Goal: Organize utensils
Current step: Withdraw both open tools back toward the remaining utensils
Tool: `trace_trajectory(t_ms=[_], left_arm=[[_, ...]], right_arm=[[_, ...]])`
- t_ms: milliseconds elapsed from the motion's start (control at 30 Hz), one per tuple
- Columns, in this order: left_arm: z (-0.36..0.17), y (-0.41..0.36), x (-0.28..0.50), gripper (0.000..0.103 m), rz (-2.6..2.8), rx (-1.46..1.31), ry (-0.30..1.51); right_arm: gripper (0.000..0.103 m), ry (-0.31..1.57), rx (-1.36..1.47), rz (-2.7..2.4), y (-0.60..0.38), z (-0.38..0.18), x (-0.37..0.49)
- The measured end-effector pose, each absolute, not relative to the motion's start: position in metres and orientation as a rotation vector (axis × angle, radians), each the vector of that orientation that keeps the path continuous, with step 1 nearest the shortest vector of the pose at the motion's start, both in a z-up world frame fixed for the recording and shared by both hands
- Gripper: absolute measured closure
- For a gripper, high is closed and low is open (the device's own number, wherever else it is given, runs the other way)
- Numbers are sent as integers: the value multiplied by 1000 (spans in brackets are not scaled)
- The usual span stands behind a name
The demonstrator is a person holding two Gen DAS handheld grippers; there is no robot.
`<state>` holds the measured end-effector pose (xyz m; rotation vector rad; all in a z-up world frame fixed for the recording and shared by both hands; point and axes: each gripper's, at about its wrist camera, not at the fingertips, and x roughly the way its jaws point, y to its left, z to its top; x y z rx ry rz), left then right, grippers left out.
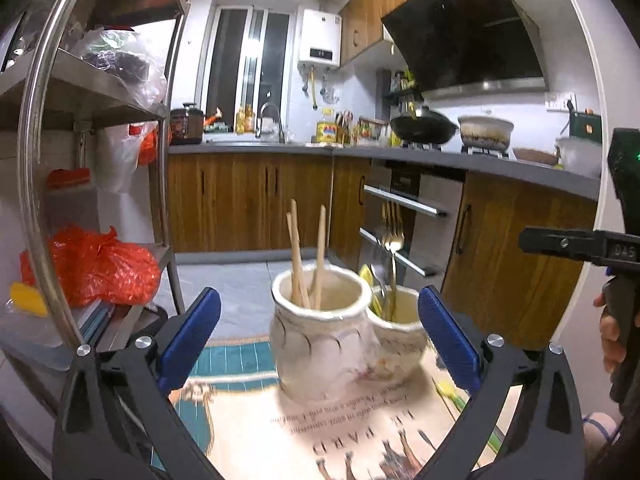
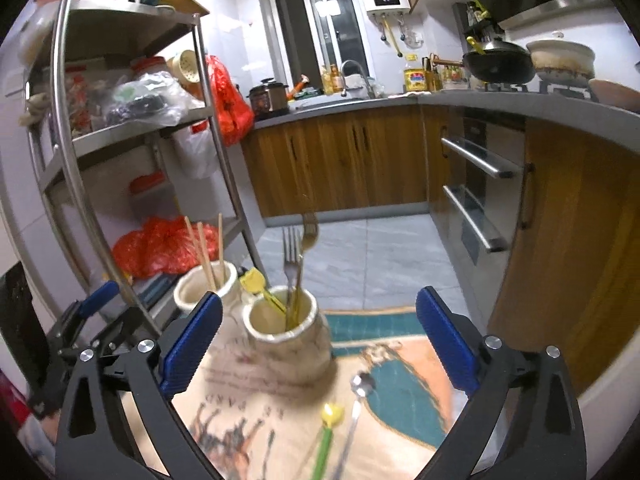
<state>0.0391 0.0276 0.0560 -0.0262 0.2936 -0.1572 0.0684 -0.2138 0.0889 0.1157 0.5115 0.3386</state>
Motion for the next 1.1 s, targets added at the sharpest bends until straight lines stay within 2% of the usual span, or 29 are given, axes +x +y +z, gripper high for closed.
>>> trace_trajectory(t_ms=[267, 633, 833, 1100], left_arm=[[40, -2, 12, 6, -226, -34, 394], [7, -88, 1, 6, -306, -12, 533], [-11, -135, -3, 8, -350, 14, 634], [-34, -189, -1, 35, -382, 42, 748]], right_arm=[[6, 554, 129, 277, -255, 70, 33], [6, 673, 136, 156, -290, 23, 28], [6, 673, 182, 111, -317, 22, 22], [7, 645, 170, 51, -339, 29, 12]])
